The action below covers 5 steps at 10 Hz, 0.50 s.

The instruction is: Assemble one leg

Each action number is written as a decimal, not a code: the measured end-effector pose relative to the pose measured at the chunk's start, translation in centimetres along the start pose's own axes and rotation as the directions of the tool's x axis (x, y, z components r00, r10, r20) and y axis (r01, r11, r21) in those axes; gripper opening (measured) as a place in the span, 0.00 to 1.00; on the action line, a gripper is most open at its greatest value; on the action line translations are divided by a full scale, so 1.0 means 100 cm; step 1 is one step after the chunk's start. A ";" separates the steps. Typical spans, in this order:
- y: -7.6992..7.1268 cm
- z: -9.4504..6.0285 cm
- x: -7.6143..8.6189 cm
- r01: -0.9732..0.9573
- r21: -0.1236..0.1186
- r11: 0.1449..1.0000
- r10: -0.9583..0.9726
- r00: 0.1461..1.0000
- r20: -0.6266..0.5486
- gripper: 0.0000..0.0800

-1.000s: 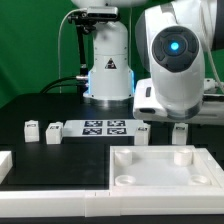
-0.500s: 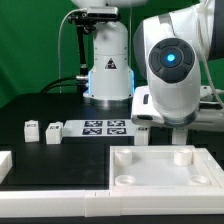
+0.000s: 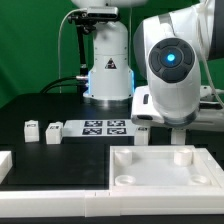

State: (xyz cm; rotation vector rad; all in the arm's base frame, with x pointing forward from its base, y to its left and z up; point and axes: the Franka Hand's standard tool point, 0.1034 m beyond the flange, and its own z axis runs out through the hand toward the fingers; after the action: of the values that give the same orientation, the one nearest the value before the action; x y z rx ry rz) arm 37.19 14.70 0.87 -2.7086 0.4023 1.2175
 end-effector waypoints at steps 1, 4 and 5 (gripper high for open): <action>0.000 0.000 0.000 0.000 0.000 1.000 0.000 1.000 0.000 0.36; 0.000 0.000 0.000 0.000 0.000 1.000 0.000 1.000 -0.001 0.36; 0.000 -0.007 -0.002 0.006 0.000 1.000 -0.006 1.000 0.011 0.36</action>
Offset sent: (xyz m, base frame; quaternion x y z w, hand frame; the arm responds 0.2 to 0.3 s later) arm 0.0000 0.0000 0.0000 0.0000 0.0000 0.0000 1.0000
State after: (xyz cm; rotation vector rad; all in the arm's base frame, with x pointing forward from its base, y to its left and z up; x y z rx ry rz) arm 37.54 14.55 1.49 -2.7000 0.3928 1.2297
